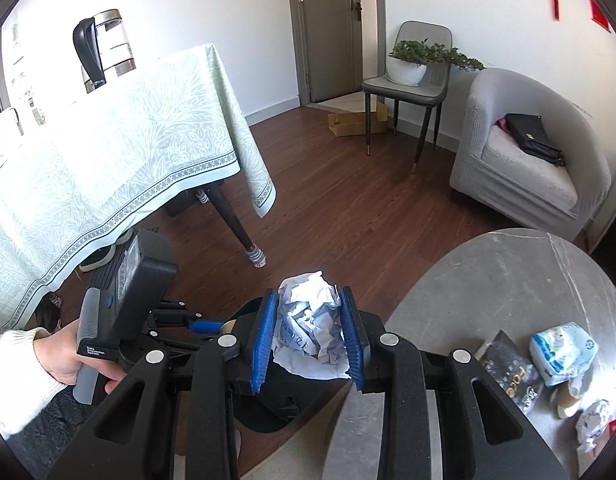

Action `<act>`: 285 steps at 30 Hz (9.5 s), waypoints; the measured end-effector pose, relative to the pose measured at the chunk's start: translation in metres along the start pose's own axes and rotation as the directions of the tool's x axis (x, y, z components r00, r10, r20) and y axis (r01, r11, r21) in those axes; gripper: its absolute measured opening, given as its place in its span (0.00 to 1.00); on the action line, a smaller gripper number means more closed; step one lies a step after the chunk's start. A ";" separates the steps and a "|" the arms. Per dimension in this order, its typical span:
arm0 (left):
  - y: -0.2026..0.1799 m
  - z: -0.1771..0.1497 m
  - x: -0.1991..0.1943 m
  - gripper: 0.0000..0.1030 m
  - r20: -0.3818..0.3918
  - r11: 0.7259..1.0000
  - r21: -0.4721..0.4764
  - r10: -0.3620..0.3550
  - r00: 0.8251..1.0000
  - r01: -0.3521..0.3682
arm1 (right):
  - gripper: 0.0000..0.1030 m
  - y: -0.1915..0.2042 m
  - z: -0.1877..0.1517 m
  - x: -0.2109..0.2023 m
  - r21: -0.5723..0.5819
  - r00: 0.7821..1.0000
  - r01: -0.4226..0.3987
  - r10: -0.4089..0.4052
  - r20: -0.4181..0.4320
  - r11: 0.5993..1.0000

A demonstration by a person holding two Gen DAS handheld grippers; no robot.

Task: Collect trash
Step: 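Carry the tape roll and crumpled paper over the bin and release both, then move both open grippers back toward the table, then reach the left gripper to the black Face tissue pack and close on it, then grasp the flattened white card box with the right gripper while the left gripper holds the Face pack, then carry the Face pack and card box over the green bin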

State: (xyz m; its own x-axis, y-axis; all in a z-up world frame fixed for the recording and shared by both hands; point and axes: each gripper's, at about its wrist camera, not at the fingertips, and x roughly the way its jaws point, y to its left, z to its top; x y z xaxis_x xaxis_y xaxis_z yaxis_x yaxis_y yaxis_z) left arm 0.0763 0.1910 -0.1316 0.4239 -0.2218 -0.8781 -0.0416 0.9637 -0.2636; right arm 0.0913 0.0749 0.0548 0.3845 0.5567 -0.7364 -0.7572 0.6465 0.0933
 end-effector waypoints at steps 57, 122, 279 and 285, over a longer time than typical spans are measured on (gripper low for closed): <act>0.032 0.018 -0.117 0.26 0.297 0.994 -0.067 0.106 0.949 -0.090 | 0.31 0.060 -0.055 0.196 0.041 0.920 -0.072 0.083 -0.382 0.997; -0.139 0.074 -0.139 0.64 0.458 0.991 0.136 -0.062 0.887 -0.001 | 0.51 -0.048 -0.057 -0.041 0.020 0.991 0.129 -0.129 0.027 0.991; 0.009 -0.011 0.039 0.69 -0.105 0.988 0.033 0.151 0.983 -0.148 | 0.00 -0.007 -0.012 0.004 0.047 0.997 -0.026 0.030 -0.074 0.999; 0.025 -0.019 0.049 0.69 -0.140 0.991 -0.002 0.134 0.981 -0.136 | 0.00 0.010 -0.009 0.027 0.028 0.992 -0.039 0.042 -0.115 0.999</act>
State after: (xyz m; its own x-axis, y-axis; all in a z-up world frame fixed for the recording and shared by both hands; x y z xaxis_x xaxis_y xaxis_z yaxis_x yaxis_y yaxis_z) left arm 0.0784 0.2013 -0.1887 0.2834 -0.1091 -0.9528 -0.1008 0.9846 -0.1427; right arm 0.0891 0.0917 0.0294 0.2889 0.5195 -0.8042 -0.7564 0.6388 0.1409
